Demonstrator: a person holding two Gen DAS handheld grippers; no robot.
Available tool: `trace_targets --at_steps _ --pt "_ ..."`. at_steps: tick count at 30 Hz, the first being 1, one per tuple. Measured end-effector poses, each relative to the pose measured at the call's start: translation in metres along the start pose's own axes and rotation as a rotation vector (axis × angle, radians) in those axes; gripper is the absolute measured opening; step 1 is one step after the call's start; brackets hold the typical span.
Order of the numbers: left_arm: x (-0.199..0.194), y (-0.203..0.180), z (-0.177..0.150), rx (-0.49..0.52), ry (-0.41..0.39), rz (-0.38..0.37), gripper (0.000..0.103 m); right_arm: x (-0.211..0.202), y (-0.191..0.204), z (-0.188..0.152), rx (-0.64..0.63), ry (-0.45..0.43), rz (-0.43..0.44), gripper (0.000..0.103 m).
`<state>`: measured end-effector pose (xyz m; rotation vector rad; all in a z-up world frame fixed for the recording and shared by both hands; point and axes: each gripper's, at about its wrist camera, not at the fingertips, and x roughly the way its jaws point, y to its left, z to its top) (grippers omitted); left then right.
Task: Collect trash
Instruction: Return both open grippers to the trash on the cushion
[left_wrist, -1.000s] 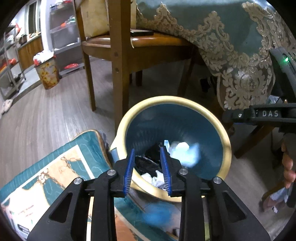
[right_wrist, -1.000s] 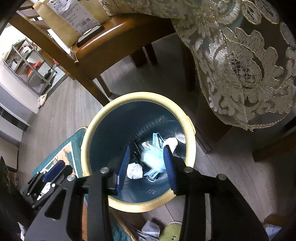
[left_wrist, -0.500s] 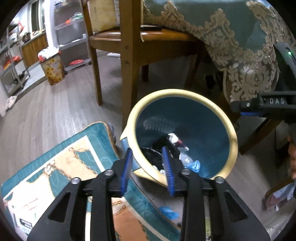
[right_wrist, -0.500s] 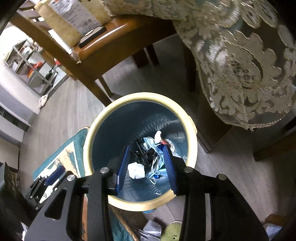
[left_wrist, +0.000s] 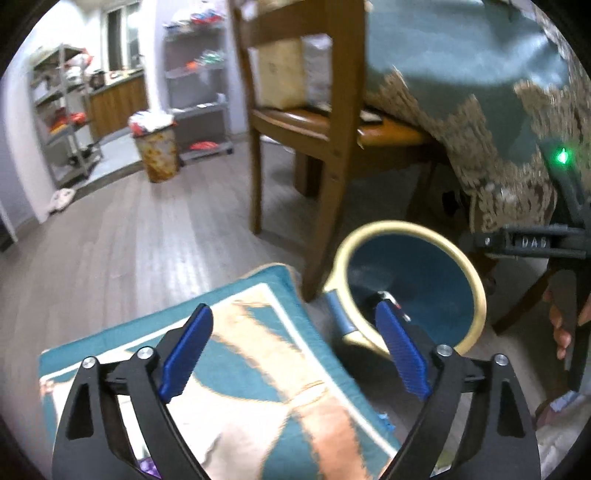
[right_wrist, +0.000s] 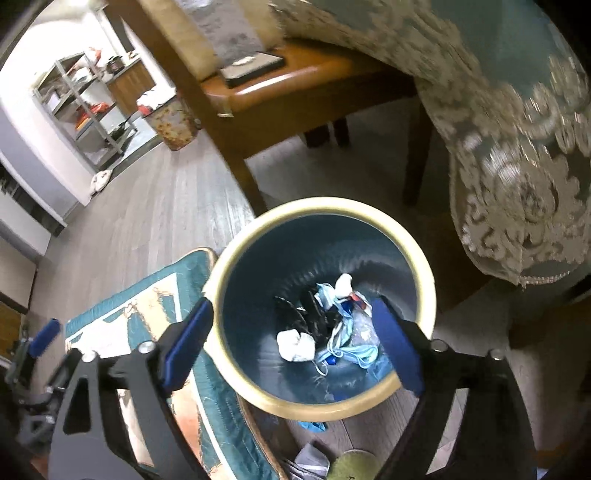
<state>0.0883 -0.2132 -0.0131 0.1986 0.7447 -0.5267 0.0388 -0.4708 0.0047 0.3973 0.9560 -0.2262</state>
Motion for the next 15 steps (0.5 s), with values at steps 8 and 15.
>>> trace_targets --at_steps 8,15 --pt "-0.059 0.068 -0.021 -0.076 -0.032 0.101 0.091 -0.004 0.067 -0.011 -0.097 0.010 0.066 0.090" --pt "-0.098 0.128 -0.052 -0.148 -0.030 0.203 0.091 0.005 0.139 -0.036 -0.214 0.037 0.117 0.090"
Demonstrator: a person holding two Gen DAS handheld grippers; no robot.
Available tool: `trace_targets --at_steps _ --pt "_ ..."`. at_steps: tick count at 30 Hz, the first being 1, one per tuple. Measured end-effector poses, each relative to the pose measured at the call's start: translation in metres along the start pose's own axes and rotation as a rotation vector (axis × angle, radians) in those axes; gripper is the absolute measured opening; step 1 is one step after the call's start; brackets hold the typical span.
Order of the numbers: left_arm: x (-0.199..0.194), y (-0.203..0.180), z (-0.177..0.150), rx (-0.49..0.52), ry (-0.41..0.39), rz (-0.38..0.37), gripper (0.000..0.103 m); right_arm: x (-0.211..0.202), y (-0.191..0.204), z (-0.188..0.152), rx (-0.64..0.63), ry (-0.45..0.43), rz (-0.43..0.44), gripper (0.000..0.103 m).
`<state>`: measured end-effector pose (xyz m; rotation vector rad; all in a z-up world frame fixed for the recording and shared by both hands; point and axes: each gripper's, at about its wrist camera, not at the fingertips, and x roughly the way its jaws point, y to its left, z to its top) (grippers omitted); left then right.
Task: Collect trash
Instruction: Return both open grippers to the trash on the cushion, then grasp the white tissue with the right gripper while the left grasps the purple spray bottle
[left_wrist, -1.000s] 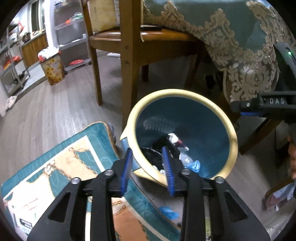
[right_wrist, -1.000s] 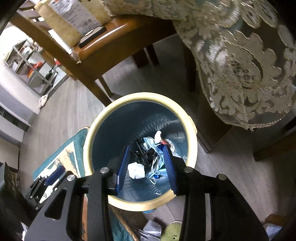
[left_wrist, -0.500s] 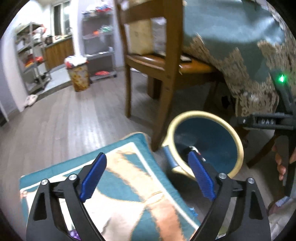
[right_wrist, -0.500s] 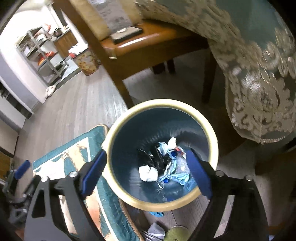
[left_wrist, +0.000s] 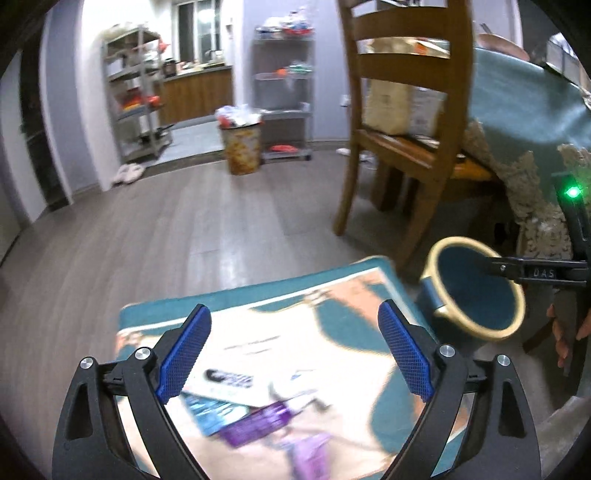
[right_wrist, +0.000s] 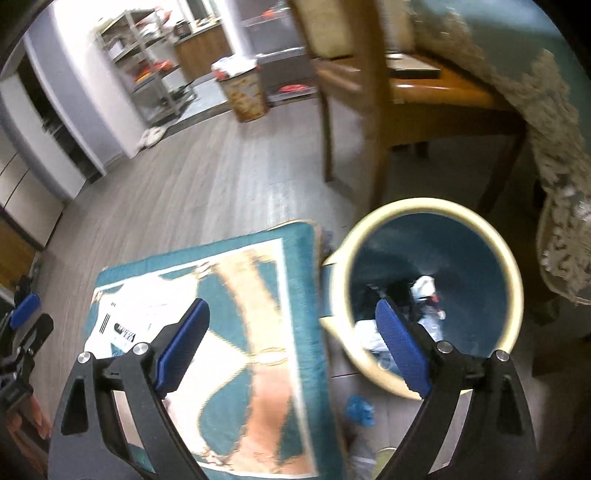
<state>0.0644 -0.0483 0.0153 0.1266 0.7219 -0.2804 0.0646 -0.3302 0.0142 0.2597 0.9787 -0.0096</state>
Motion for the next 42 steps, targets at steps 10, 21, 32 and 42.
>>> trace_targets --at_steps 10,21,32,42 --pt "-0.011 0.080 -0.028 -0.078 0.026 0.107 0.091 0.044 0.101 -0.031 -0.160 0.090 0.094 0.090" --pt "0.004 0.151 -0.055 -0.186 0.081 0.198 0.091 0.104 0.178 -0.062 -0.345 0.156 0.105 0.080" --pt "0.030 0.169 -0.061 -0.215 0.133 0.222 0.091 0.156 0.202 -0.094 -0.509 0.297 0.070 0.020" --pt "0.042 0.148 -0.061 -0.166 0.155 0.181 0.091 0.117 0.172 -0.060 -0.356 0.210 0.152 0.008"
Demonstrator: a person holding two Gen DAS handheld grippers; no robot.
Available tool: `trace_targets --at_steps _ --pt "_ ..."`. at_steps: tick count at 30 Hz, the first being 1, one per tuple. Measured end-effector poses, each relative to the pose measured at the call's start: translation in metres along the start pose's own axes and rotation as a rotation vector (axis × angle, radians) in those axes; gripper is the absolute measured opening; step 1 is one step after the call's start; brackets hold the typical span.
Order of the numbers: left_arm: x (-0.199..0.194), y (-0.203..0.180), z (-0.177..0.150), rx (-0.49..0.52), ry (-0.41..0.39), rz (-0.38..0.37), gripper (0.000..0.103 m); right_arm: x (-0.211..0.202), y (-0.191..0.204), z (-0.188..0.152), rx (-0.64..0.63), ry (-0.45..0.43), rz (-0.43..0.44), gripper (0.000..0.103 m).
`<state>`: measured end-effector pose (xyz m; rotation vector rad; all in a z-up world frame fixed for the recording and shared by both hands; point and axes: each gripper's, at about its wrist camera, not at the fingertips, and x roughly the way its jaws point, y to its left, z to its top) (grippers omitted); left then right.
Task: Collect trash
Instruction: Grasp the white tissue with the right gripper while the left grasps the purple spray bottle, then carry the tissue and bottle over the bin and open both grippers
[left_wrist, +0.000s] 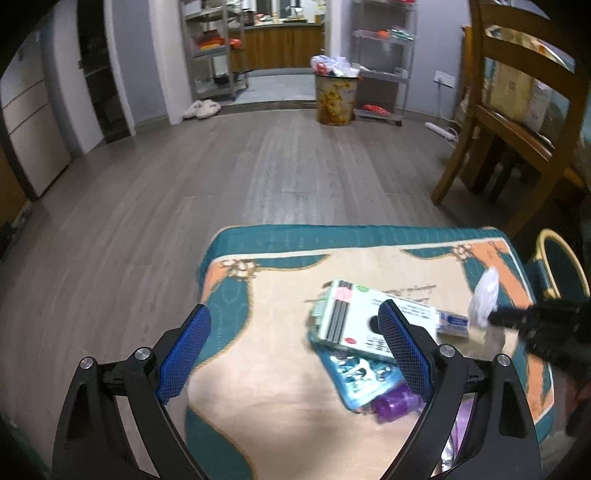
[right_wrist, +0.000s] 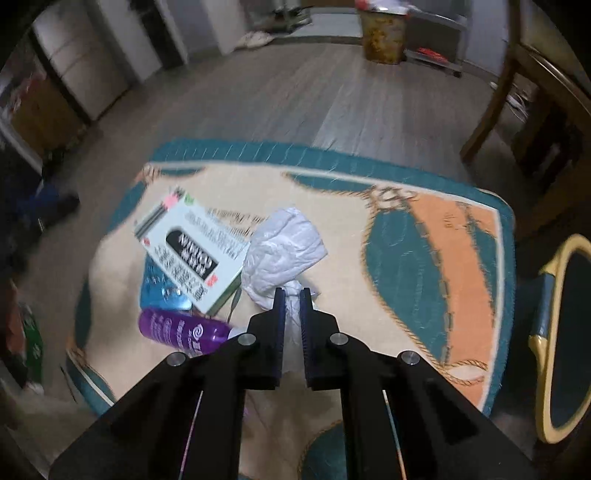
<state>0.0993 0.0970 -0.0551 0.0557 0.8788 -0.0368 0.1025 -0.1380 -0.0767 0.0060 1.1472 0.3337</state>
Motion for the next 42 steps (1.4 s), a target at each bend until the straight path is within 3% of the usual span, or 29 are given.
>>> trace_targets --at_steps 3,9,12,14,18,19,22,23,30,32,42 --pt "0.002 -0.018 -0.005 0.040 0.013 -0.034 0.091 -0.020 -0.012 0.003 0.044 -0.031 0.009 0.008" --pt "0.014 -0.057 -0.026 0.138 0.091 -0.188 0.090 -0.046 -0.034 0.008 0.103 -0.079 0.013 0.008" --pt "0.025 -0.081 -0.040 0.243 0.157 -0.227 0.080 -0.051 -0.047 0.007 0.135 -0.082 0.015 0.008" --pt "0.035 -0.097 -0.052 0.322 0.216 -0.230 0.071 -0.050 -0.049 0.007 0.146 -0.078 0.018 0.008" --pt "0.050 -0.119 -0.068 0.450 0.279 -0.206 0.063 -0.050 -0.052 0.006 0.154 -0.074 0.020 0.008" --pt "0.053 -0.123 -0.071 0.465 0.285 -0.204 0.061 -0.050 -0.052 0.006 0.156 -0.074 0.023 0.008" --pt "0.063 -0.131 -0.076 0.483 0.324 -0.229 0.043 -0.053 -0.054 0.005 0.159 -0.074 0.022 0.008" --pt "0.066 -0.135 -0.078 0.493 0.338 -0.232 0.042 -0.055 -0.055 0.005 0.166 -0.073 0.023 0.008" --pt "0.069 -0.149 -0.075 0.492 0.309 -0.234 0.051 -0.092 -0.069 -0.005 0.215 -0.130 0.027 0.008" --pt "0.069 -0.154 -0.075 0.486 0.310 -0.227 0.036 -0.100 -0.077 -0.010 0.237 -0.137 0.032 0.008" --pt "0.015 -0.170 -0.051 0.410 0.173 -0.303 0.033 -0.149 -0.128 -0.034 0.326 -0.214 -0.021 0.008"
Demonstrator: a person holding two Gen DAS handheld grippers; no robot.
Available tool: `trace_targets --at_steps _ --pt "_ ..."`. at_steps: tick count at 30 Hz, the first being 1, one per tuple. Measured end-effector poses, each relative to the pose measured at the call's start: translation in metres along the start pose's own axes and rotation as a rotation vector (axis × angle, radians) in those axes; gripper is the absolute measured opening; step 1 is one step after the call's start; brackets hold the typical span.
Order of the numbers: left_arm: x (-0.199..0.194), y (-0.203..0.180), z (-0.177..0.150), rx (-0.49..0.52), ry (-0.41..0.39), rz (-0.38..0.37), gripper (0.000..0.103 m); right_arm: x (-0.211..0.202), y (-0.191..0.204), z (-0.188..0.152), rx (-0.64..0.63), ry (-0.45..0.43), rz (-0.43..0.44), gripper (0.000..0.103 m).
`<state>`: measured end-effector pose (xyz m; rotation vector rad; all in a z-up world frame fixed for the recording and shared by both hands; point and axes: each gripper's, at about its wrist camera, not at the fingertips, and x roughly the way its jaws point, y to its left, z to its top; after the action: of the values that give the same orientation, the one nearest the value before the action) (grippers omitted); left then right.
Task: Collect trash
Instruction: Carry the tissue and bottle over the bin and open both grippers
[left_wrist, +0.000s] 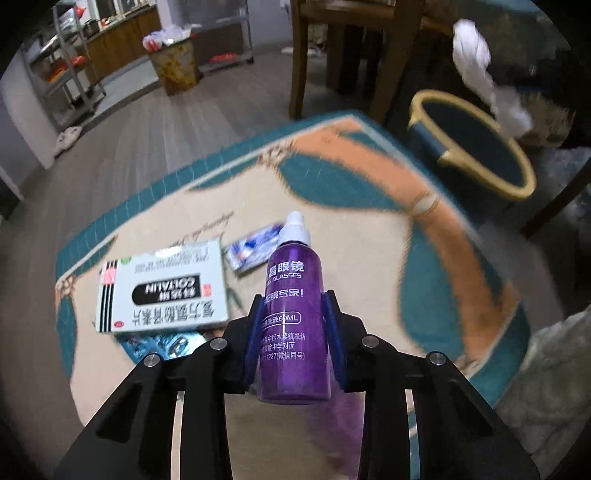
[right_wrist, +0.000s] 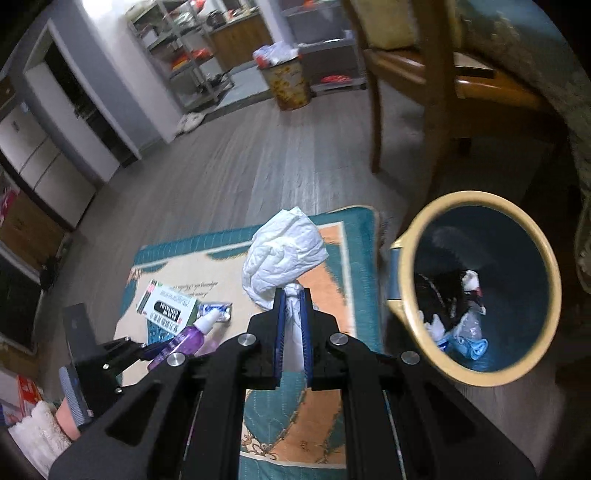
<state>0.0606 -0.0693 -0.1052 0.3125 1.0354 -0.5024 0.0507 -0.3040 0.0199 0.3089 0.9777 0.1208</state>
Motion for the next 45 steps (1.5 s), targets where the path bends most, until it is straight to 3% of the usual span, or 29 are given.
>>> trace_targets --at_steps 11,18,24,32,38,45 --pt "-0.046 -0.043 0.050 0.050 -0.177 -0.041 0.033 -0.053 -0.041 0.016 0.042 -0.085 -0.035 0.008" --pt "-0.055 -0.096 0.087 0.119 -0.253 -0.100 0.033 -0.068 -0.100 0.014 0.053 -0.105 -0.149 0.008" --pt "-0.031 -0.137 0.116 0.142 -0.249 -0.155 0.033 -0.041 -0.157 0.003 0.133 -0.017 -0.195 0.008" --pt "0.015 -0.189 0.144 0.161 -0.225 -0.199 0.033 -0.017 -0.206 0.002 0.230 0.040 -0.191 0.008" --pt "0.060 -0.207 0.150 0.172 -0.154 -0.192 0.033 -0.004 -0.218 0.003 0.243 0.077 -0.198 0.008" --pt "0.087 -0.215 0.158 0.174 -0.133 -0.178 0.034 -0.003 -0.216 0.006 0.245 0.054 -0.237 0.012"
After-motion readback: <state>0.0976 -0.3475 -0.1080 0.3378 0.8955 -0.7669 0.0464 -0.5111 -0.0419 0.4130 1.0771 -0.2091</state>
